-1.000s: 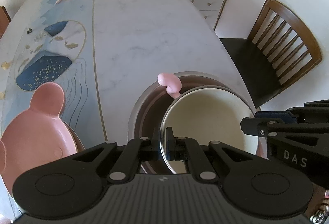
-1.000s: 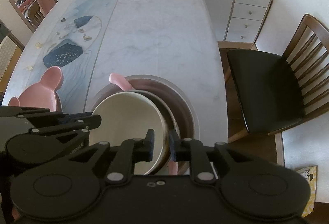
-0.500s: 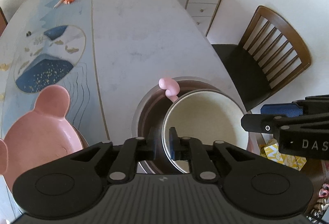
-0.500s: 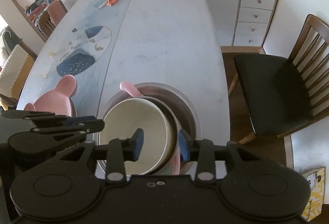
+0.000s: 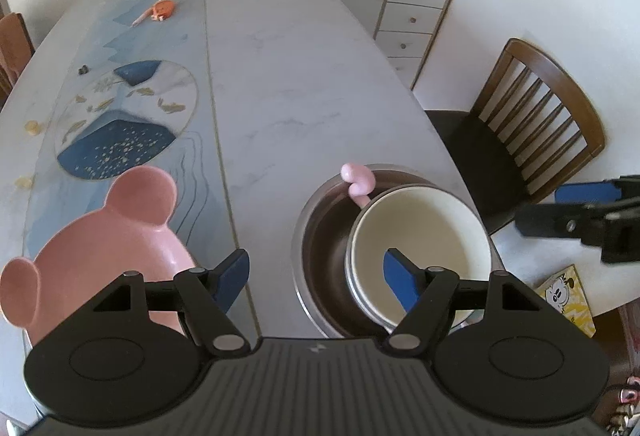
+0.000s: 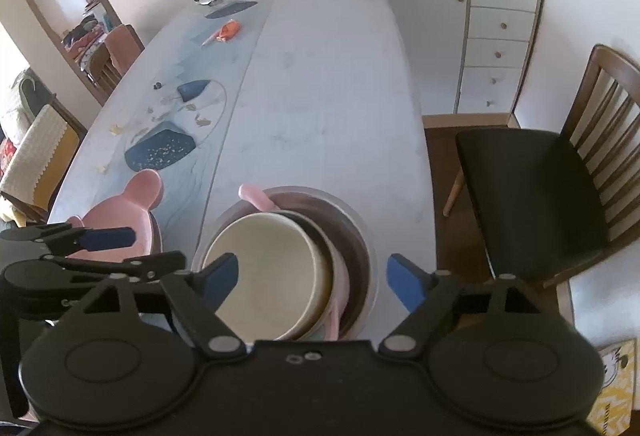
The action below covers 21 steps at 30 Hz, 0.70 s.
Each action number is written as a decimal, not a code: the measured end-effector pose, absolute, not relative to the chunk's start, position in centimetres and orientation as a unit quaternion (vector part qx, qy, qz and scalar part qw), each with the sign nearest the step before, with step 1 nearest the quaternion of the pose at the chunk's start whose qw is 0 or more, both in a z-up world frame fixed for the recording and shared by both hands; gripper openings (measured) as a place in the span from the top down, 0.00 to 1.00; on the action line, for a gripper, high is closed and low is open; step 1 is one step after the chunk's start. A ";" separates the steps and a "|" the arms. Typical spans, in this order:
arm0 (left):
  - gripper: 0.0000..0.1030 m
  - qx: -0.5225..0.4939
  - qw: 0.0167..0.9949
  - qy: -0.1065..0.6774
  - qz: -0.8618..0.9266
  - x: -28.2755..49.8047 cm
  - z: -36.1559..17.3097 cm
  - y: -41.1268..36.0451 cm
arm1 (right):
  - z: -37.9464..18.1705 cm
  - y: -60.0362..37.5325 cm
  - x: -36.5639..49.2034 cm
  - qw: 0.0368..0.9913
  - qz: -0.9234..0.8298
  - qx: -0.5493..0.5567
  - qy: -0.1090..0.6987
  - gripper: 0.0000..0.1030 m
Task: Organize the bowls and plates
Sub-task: 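Open both grippers to release the cream bowl, then close both grippers on the steel bowl rim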
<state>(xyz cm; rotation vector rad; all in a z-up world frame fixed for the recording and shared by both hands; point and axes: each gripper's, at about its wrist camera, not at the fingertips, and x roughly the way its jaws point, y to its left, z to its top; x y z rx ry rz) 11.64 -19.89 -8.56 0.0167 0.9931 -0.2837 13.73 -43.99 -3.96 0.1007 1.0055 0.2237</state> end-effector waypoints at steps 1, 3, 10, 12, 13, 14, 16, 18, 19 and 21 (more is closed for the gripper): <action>0.28 0.006 0.870 0.476 -0.132 11.6 -8.6 -19.8 | -4.0 -44.2 14.0 0.869 0.108 0.046 0.481 0.19; 0.28 -0.002 0.869 0.480 -0.123 11.6 -8.9 -19.5 | -4.2 -44.6 14.5 0.869 0.112 0.040 0.481 0.17; 0.28 -0.024 0.870 0.484 -0.098 11.8 -9.8 -19.1 | -5.4 -46.2 16.7 0.857 0.141 0.023 0.496 0.17; 0.28 -0.029 0.869 0.486 -0.090 11.8 -10.2 -19.1 | -5.9 -46.7 17.3 0.853 0.146 0.018 0.501 0.17; 0.28 -0.033 0.868 0.487 -0.088 11.8 -10.5 -19.1 | -6.3 -46.9 17.7 0.850 0.149 0.017 0.505 0.17; 0.28 -0.037 0.867 0.489 -0.085 11.7 -10.8 -19.1 | -6.6 -47.1 18.1 0.846 0.154 0.016 0.510 0.17; 0.28 -0.044 0.865 0.495 -0.075 11.7 -11.5 -19.2 | -7.3 -47.3 18.7 0.841 0.162 0.011 0.517 0.18; 0.28 -0.056 0.861 0.501 -0.066 11.7 -12.2 -19.0 | -8.2 -47.6 19.4 0.832 0.175 0.008 0.526 0.21; 0.28 -0.063 0.860 0.502 -0.062 11.7 -12.6 -18.8 | -8.5 -47.8 19.7 0.828 0.180 0.006 0.530 0.23; 0.28 -0.073 0.860 0.502 -0.056 11.6 -13.1 -18.5 | -9.4 -48.0 20.3 0.821 0.192 0.002 0.538 0.26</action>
